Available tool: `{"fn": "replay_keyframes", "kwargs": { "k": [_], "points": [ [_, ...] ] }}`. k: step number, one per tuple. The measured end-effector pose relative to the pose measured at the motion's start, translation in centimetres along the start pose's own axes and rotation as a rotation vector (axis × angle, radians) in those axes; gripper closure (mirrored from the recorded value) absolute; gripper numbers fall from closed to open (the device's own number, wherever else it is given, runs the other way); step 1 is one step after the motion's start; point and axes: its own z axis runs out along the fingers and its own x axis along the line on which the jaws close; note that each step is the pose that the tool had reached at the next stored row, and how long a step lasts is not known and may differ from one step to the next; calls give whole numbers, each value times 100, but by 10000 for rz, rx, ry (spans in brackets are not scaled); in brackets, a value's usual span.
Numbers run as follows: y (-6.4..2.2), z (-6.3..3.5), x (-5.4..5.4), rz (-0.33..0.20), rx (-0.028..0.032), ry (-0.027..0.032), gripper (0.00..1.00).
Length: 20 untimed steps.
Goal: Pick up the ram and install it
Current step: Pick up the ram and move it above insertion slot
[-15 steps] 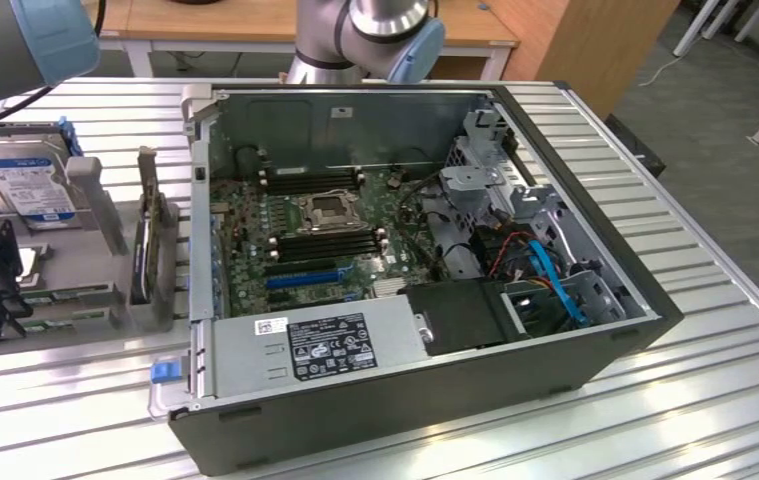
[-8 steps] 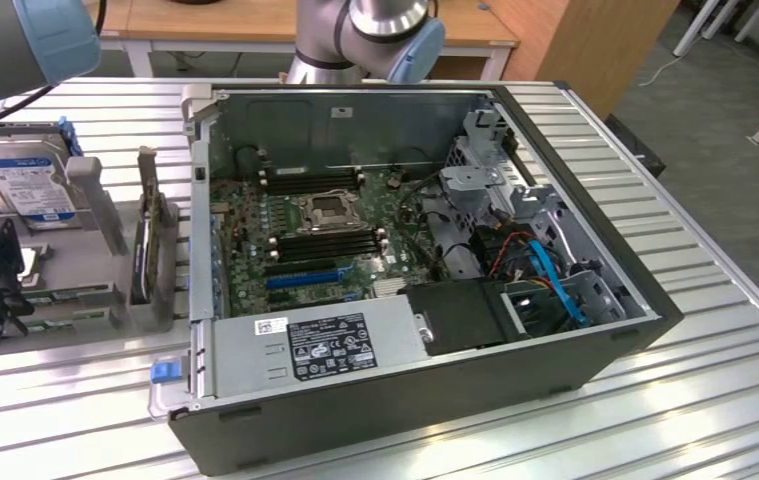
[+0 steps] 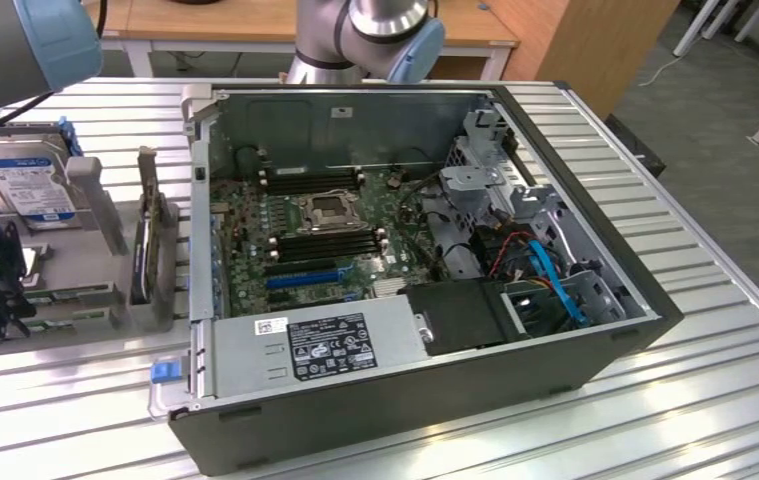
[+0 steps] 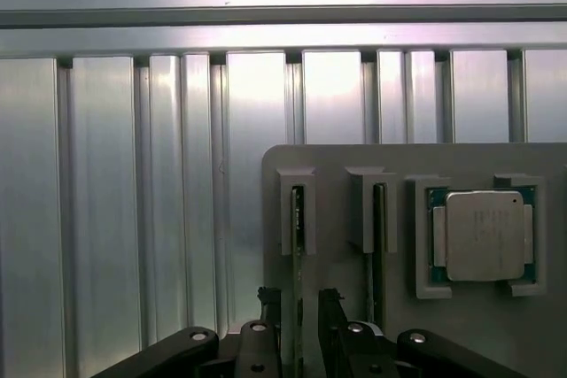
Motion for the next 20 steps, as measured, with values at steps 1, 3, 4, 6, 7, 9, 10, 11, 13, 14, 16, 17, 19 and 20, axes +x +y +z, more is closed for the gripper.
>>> {"fn": "replay_keyframes", "kwargs": {
  "k": [1, 3, 4, 6, 7, 9, 10, 11, 13, 14, 16, 17, 19, 20],
  "points": [
    [0, 0, 0, 0, 0, 0, 69],
    [0, 0, 0, 0, 0, 0, 69],
    [0, 1, 0, 0, 1, -1, 71],
    [0, 1, 0, 0, 1, -1, 77],
    [0, 1, 0, 0, 1, -1, 83],
    [0, 1, 0, 0, 1, 0, 88],
    [0, 1, 0, 0, 1, -1, 88],
    [0, 1, 0, 0, 1, -1, 88],
    [0, 1, 0, 0, 1, -1, 88],
    [0, 1, 0, 0, 1, -1, 88],
    [0, 1, 0, 0, 1, -1, 88],
    [0, 1, 0, 0, 1, -1, 88],
    [0, 1, 0, 0, 1, -1, 88],
    [0, 1, 0, 0, 2, -1, 88]
  ]
}}
